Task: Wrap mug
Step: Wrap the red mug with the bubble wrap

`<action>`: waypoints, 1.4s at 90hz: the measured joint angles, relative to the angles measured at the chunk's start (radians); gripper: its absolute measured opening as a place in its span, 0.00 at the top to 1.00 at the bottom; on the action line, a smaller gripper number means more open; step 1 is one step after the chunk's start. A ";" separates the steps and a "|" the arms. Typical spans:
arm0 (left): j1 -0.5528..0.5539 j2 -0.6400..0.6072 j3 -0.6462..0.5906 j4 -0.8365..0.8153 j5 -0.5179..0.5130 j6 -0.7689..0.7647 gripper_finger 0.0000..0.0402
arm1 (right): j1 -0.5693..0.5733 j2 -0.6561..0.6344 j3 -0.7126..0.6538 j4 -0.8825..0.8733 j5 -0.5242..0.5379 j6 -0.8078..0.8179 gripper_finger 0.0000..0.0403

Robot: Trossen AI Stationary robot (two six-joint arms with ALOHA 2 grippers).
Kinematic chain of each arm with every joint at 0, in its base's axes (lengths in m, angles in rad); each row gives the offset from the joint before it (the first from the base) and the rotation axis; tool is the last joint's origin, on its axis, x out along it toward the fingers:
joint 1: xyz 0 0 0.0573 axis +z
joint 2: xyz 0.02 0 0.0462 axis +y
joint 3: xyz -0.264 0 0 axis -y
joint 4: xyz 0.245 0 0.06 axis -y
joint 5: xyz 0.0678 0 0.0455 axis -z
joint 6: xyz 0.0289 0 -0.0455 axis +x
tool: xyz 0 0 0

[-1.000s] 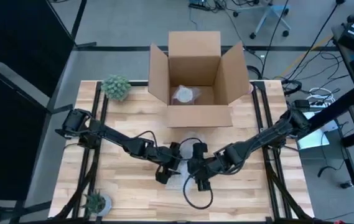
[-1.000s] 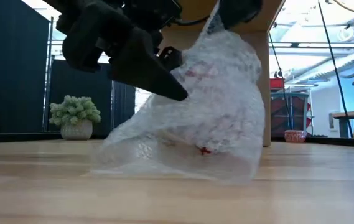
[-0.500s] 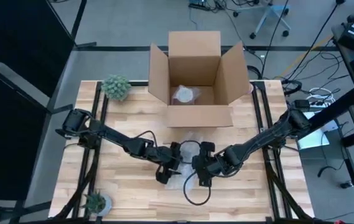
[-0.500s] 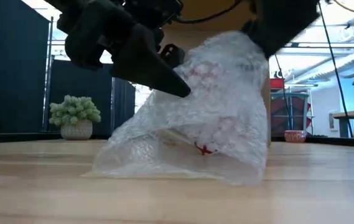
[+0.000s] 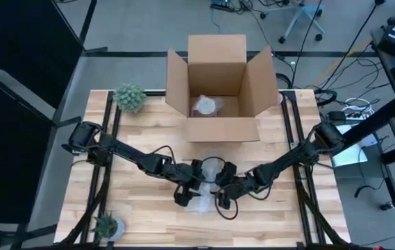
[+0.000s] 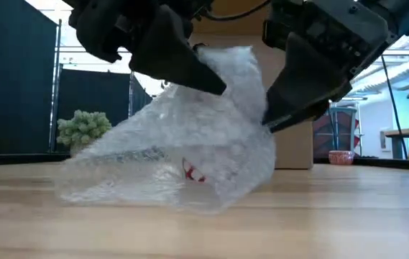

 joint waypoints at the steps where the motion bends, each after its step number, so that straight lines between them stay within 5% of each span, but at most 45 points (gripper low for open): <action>1: 0.001 0.000 0.000 -0.005 0.000 -0.001 0.34 | 0.000 -0.004 0.000 -0.006 -0.009 0.003 0.36; 17: 0.007 0.000 0.001 -0.034 0.000 -0.004 0.34 | 0.001 -0.135 0.000 -0.142 -0.151 0.068 0.36; 30: 0.007 0.000 0.001 -0.035 -0.001 -0.004 0.34 | 0.000 -0.272 0.000 -0.307 -0.163 0.100 0.36; 58: 0.007 0.000 0.001 -0.031 -0.001 -0.005 0.34 | -0.071 -0.370 0.000 -0.584 0.250 0.096 0.36; 68: 0.007 0.000 0.001 -0.031 -0.001 -0.005 0.34 | -0.140 -0.324 0.000 -0.530 0.236 0.065 0.36; 86: 0.006 0.000 0.001 -0.030 -0.001 -0.004 0.34 | -0.174 -0.235 0.000 -0.233 -0.041 -0.083 0.36; 126: 0.006 0.000 0.000 -0.029 0.000 -0.005 0.34 | -0.108 -0.157 0.000 0.089 -0.120 -0.228 0.36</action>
